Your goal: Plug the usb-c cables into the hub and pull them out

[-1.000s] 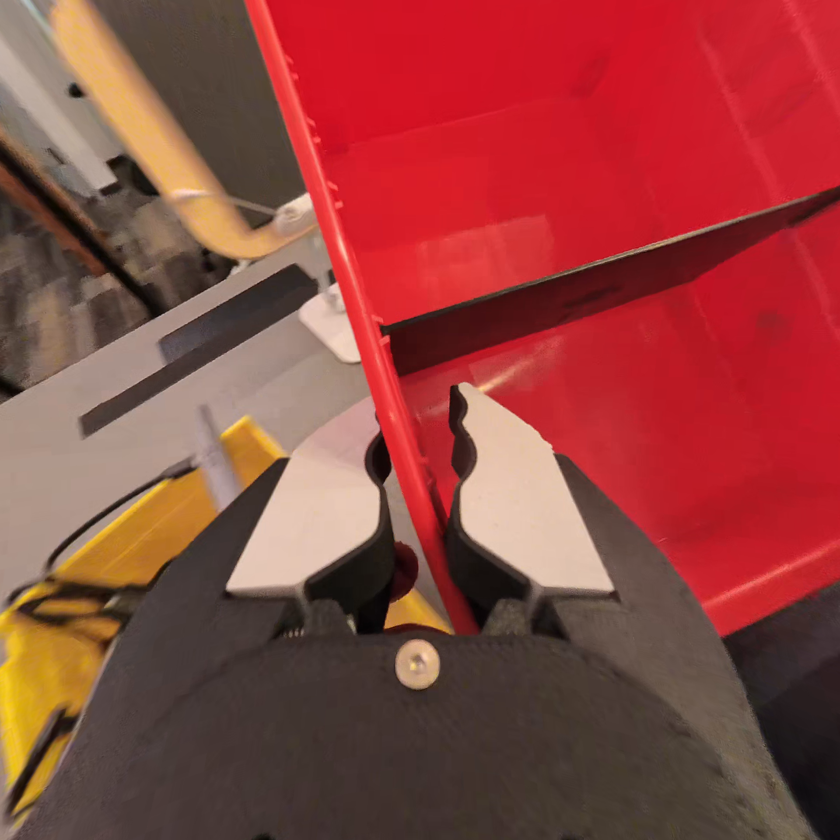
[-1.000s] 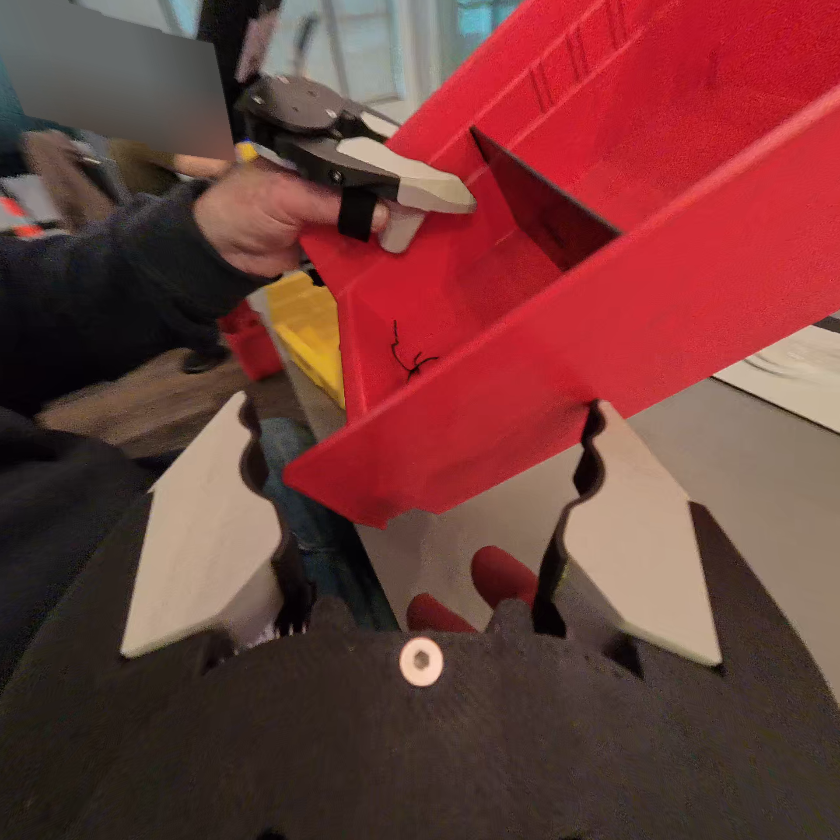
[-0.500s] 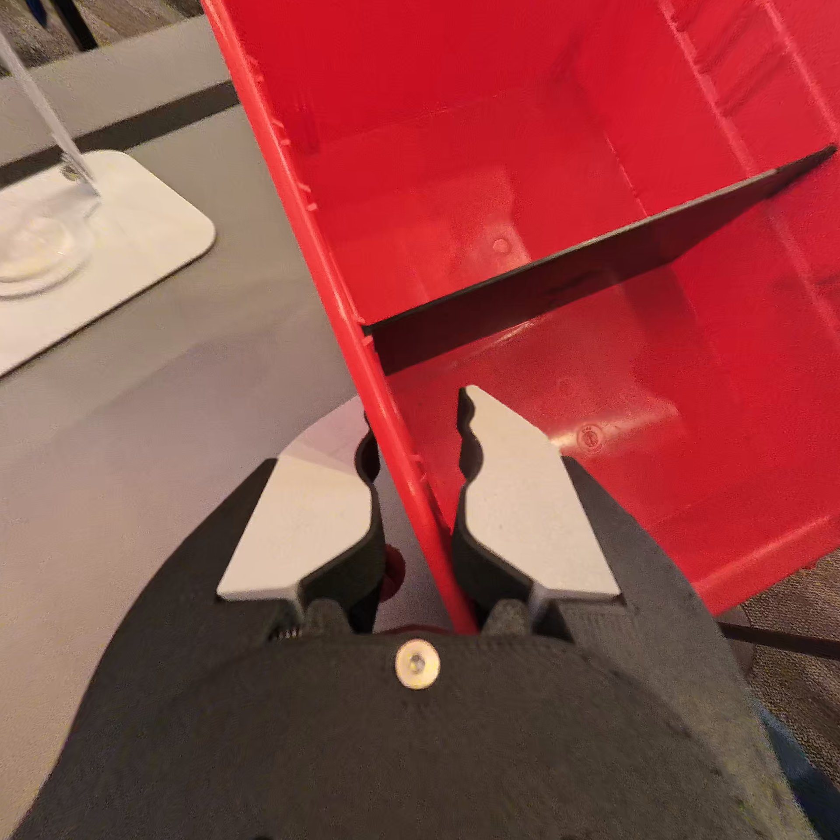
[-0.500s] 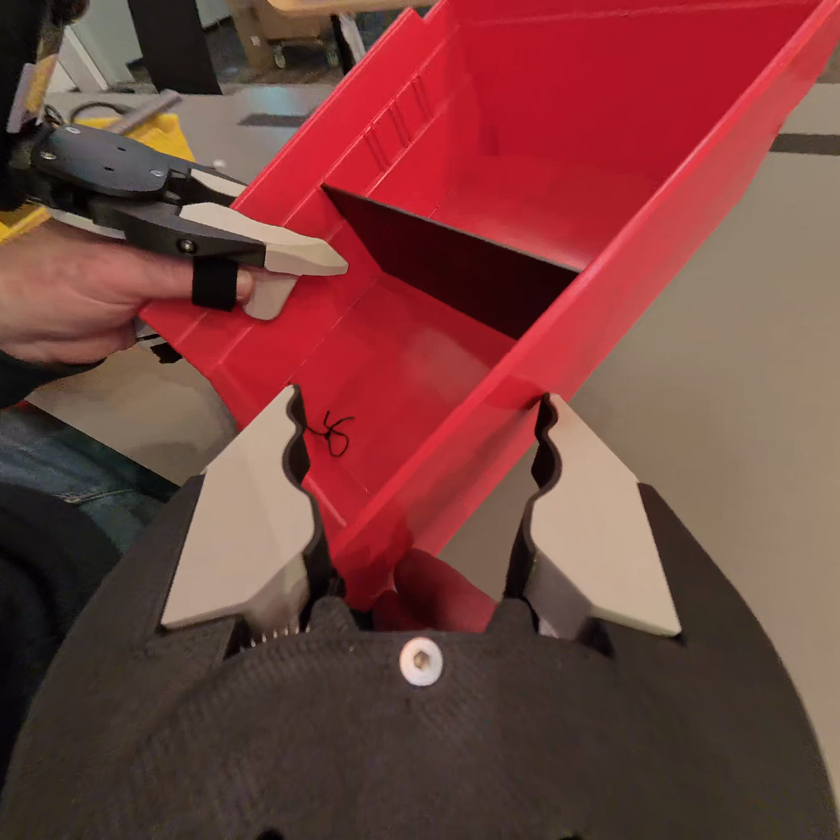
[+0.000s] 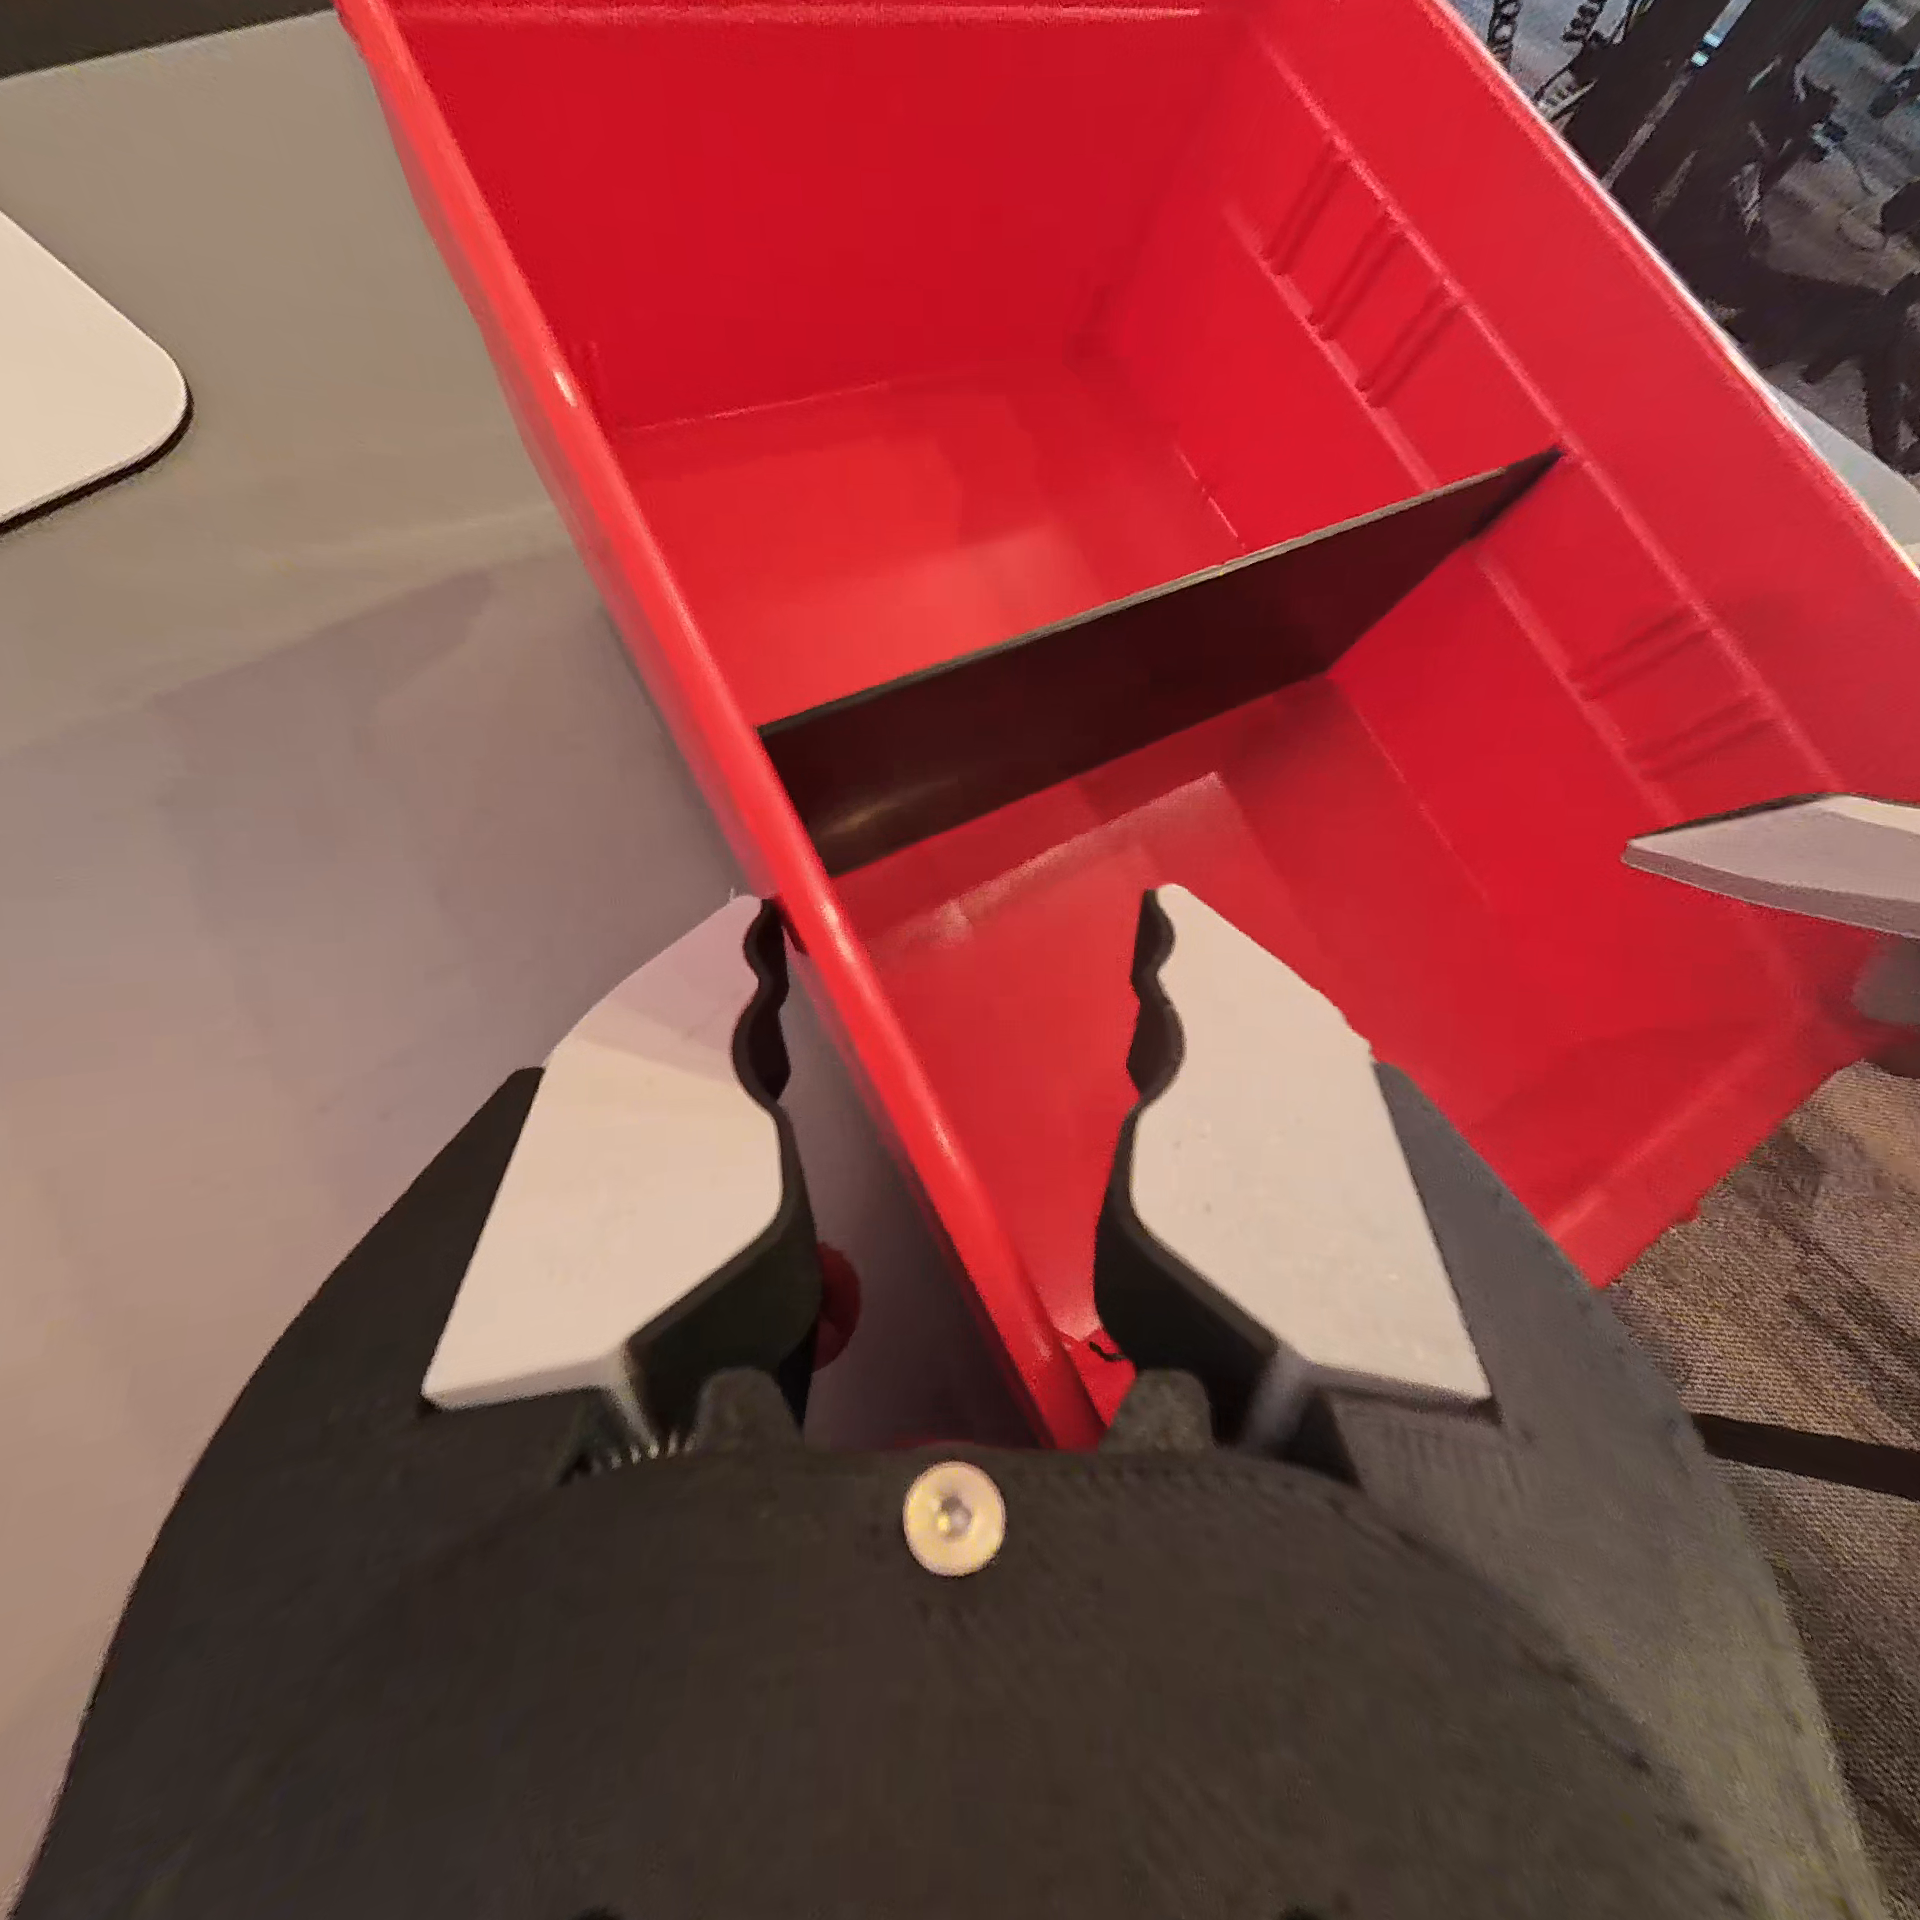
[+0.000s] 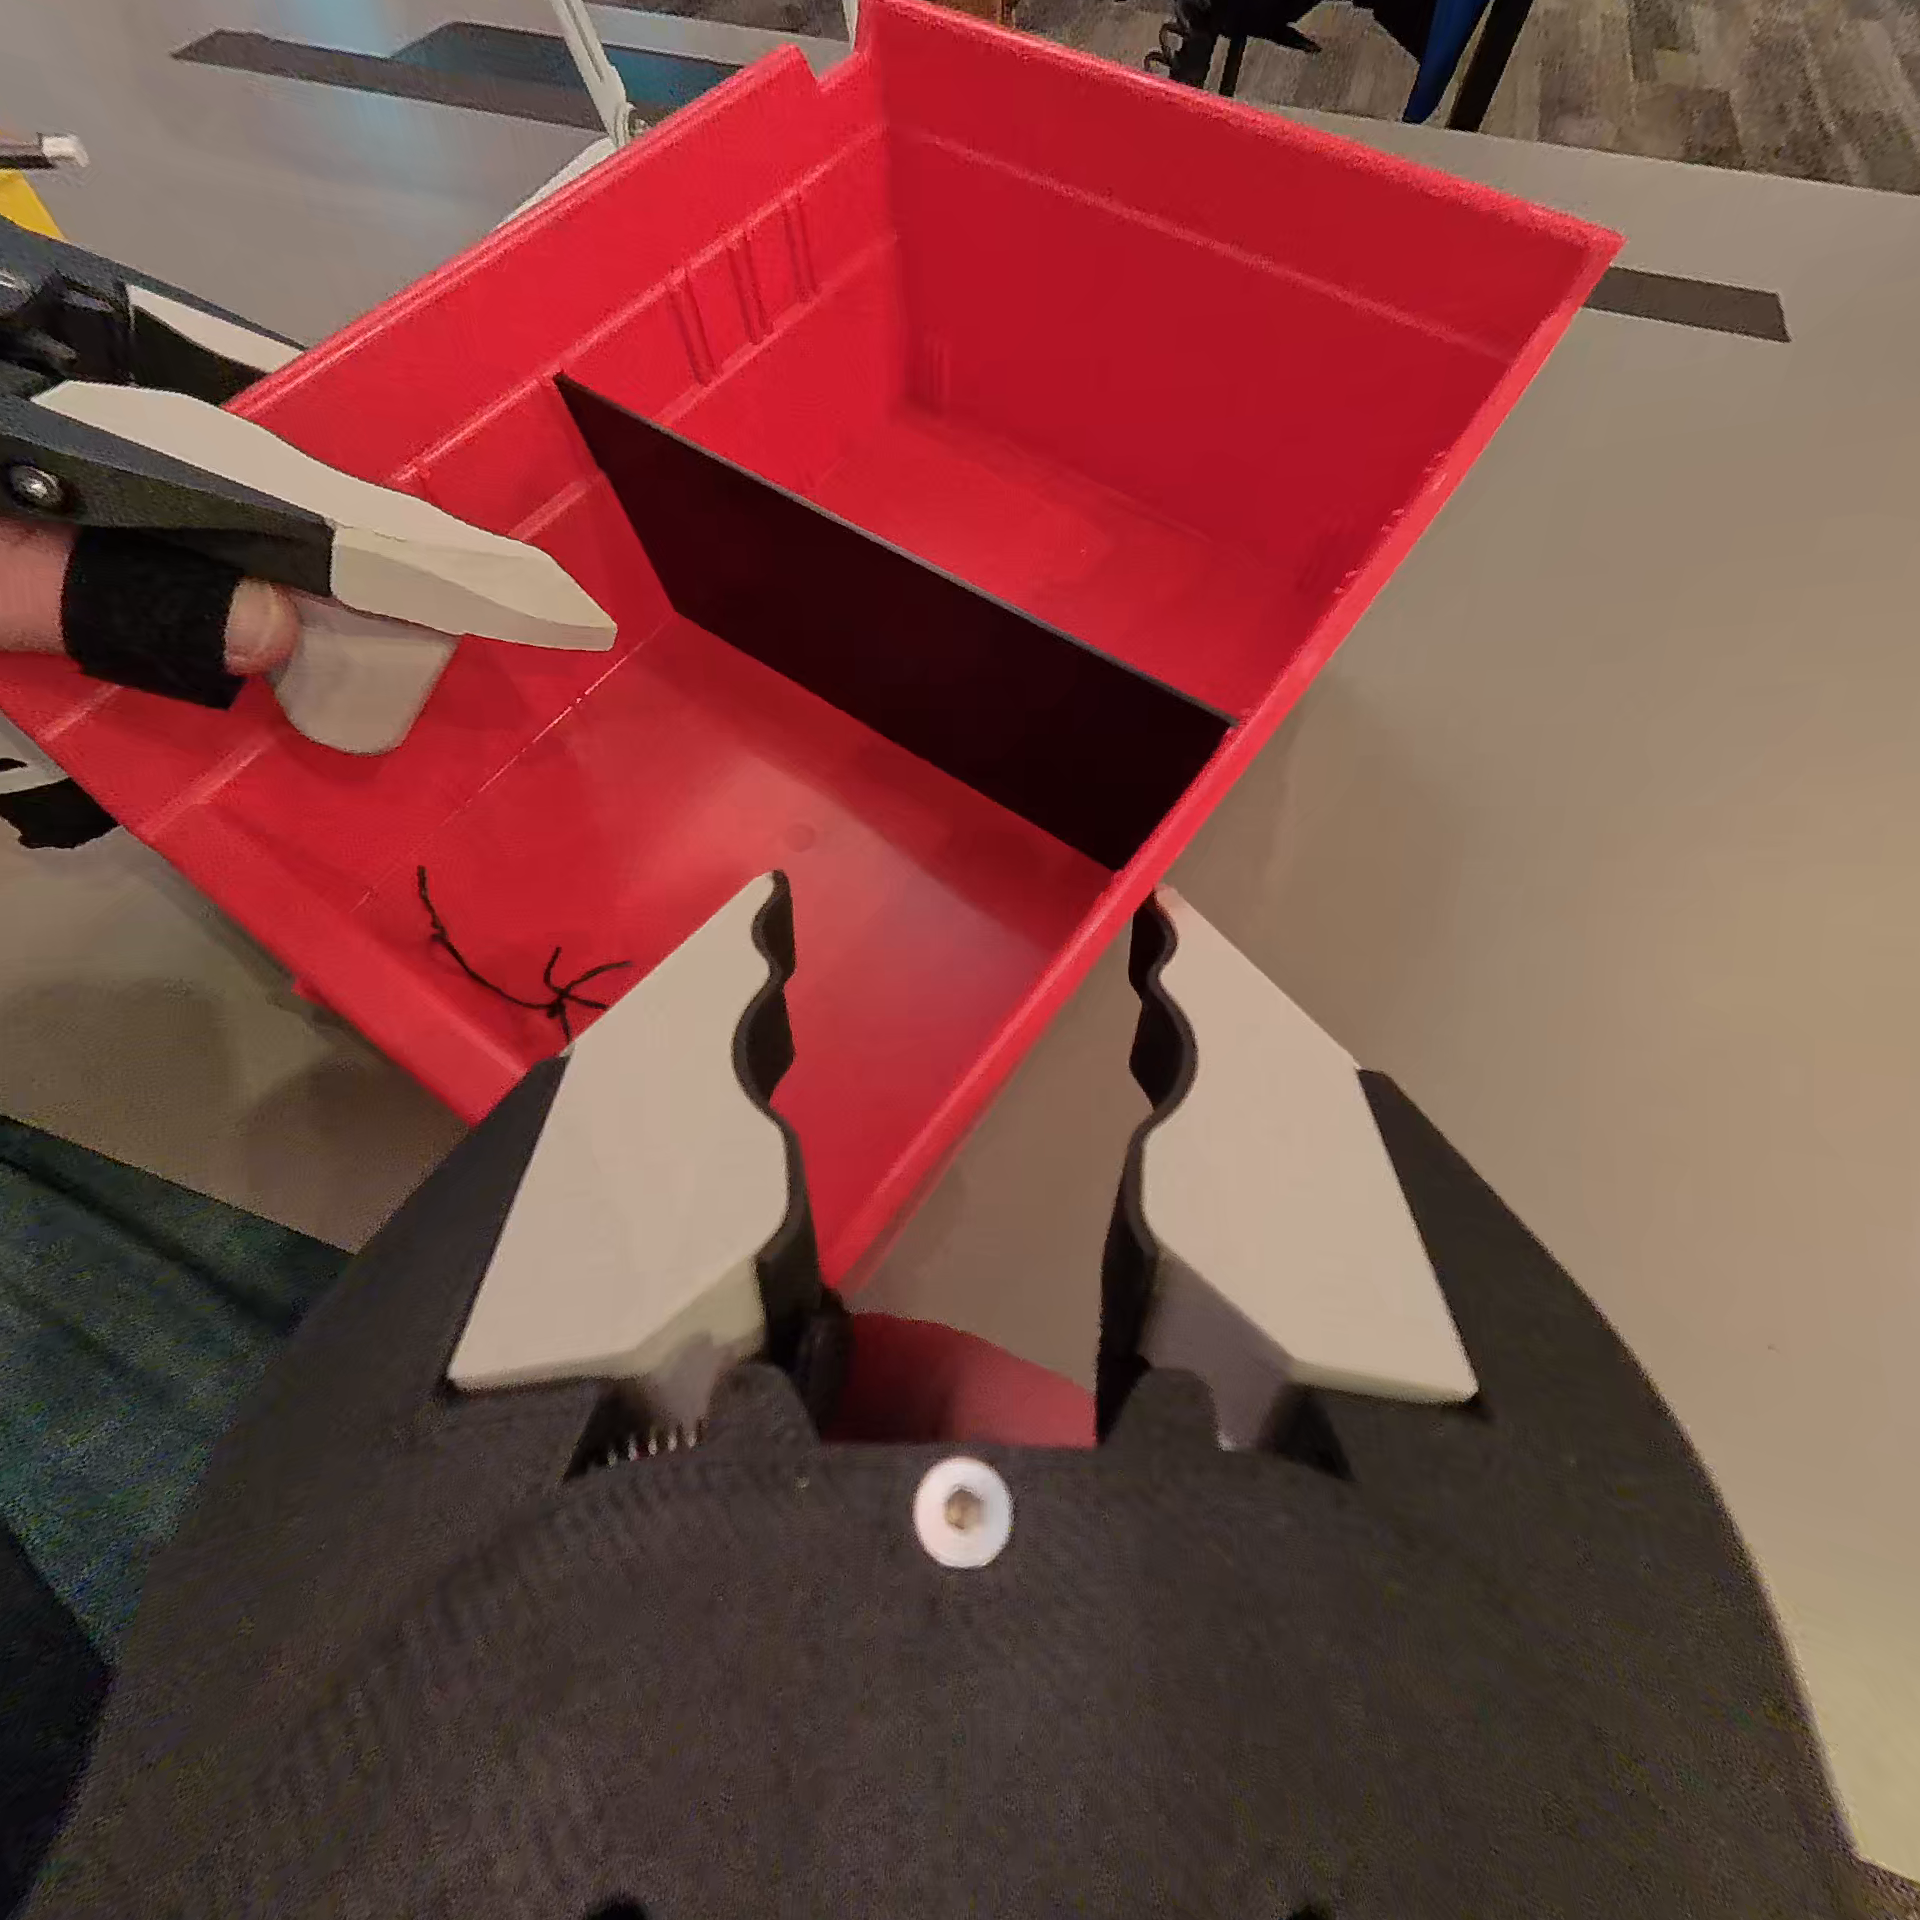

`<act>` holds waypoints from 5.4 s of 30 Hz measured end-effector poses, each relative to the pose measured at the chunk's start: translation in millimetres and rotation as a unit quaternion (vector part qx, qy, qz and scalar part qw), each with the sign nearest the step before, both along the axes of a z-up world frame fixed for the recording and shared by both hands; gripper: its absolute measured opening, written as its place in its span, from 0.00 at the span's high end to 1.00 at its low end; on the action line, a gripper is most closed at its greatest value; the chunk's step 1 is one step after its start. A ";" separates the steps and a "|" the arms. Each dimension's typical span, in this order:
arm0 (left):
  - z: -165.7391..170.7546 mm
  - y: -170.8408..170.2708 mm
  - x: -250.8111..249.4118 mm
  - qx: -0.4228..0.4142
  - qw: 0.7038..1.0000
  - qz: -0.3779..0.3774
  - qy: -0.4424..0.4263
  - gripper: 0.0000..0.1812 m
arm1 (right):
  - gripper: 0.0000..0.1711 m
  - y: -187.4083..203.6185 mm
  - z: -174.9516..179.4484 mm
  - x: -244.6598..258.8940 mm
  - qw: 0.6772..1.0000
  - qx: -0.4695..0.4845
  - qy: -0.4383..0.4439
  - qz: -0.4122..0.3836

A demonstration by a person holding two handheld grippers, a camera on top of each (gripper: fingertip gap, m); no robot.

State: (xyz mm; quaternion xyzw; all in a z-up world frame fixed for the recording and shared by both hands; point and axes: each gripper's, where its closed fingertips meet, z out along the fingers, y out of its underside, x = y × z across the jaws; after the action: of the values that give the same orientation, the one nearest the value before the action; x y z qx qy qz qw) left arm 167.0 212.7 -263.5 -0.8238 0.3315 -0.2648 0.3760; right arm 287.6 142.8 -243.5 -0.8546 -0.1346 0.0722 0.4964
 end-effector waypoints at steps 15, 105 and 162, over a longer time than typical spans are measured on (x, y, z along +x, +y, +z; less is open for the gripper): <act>-1.6 -6.4 8.7 -0.009 1.000 -0.008 -0.015 0.56 | 0.69 9.3 0.4 15.1 0.998 0.007 -0.058 -0.025; 62.1 96.0 -455.2 0.045 0.944 0.197 0.261 0.73 | 0.71 -12.3 83.6 210.5 0.911 0.152 -0.297 -0.243; 151.1 -59.3 -165.9 0.290 0.772 -0.506 0.253 0.87 | 0.79 25.1 165.1 -249.7 0.652 0.509 -0.390 0.405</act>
State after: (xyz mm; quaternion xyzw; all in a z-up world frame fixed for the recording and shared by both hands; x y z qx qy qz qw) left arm 1.1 153.4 -112.4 -0.4266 0.8444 -0.0897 0.3113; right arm 37.8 167.8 -78.4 -0.2777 -0.6641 -0.1543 0.6768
